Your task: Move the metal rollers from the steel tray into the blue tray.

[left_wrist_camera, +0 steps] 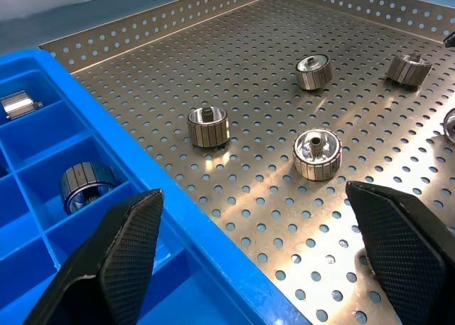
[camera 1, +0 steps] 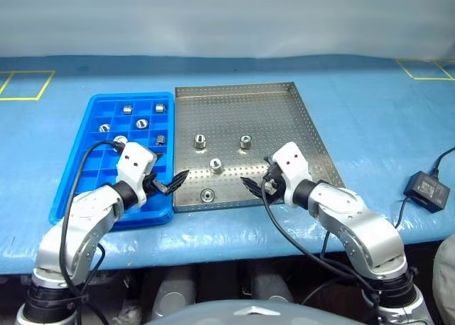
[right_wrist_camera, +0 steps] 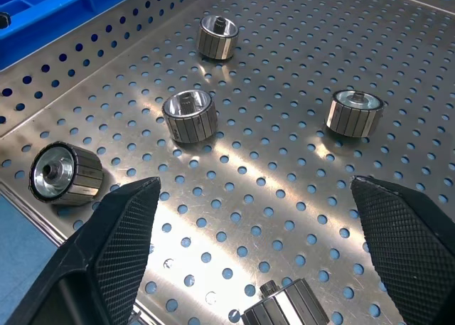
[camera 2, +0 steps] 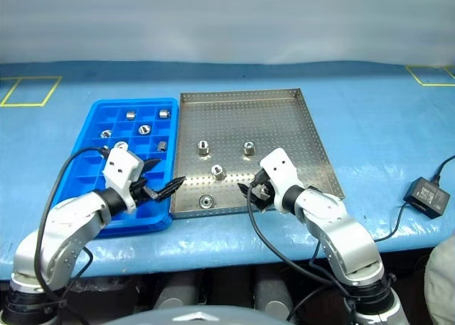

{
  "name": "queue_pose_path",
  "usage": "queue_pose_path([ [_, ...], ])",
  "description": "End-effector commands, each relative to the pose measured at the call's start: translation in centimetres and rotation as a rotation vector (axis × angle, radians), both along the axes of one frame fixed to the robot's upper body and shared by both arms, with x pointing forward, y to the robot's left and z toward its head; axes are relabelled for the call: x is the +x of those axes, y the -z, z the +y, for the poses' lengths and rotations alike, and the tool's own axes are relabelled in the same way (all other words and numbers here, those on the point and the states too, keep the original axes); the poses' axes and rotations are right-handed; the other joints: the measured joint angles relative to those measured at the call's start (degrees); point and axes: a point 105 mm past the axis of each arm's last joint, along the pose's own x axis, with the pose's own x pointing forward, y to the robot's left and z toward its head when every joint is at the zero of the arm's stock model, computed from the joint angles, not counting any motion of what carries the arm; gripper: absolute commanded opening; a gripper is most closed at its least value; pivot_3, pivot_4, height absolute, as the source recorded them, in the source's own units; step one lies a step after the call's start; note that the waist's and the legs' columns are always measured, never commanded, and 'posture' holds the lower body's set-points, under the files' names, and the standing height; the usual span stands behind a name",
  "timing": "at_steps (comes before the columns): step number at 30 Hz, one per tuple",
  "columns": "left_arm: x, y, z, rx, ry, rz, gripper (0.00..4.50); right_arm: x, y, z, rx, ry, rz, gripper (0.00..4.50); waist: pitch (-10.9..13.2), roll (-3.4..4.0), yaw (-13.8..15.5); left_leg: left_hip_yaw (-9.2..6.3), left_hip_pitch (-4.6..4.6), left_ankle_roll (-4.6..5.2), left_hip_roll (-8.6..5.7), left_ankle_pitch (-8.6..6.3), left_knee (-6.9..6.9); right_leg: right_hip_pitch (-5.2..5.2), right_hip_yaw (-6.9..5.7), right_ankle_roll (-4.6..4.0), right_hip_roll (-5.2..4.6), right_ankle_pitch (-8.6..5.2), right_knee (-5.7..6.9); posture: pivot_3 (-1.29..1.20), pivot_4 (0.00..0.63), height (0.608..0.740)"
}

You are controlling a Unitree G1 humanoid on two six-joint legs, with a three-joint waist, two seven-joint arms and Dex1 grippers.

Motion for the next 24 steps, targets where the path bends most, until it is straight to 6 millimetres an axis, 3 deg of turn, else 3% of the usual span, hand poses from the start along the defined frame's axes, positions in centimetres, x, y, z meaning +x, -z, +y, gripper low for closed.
queue_pose_path([
  [1, -0.25, -1.10, -0.28, 0.013, 0.014, -0.046, 4.46, -0.02, -0.85, 0.04, -0.006, -0.001, -0.045, 4.50, 0.0, 0.00, 0.0, 0.00, 0.00, 0.00, 0.00, 0.00, 0.00, 0.00, 0.00, 0.00, 0.00, 0.00, 0.00, 0.07, 0.150, 0.740],
  [24, -0.44, -1.06, 0.30, 0.012, -0.020, -0.050, 4.46, 0.37, -0.75, 0.12, -0.012, 0.023, -0.057, 4.50, 0.0, 0.00, 0.0, 0.07, 0.02, 0.01, 0.00, -0.01, 0.00, -0.01, 0.07, 0.00, 0.00, 0.00, 0.00, 0.05, 0.150, 0.740],
])
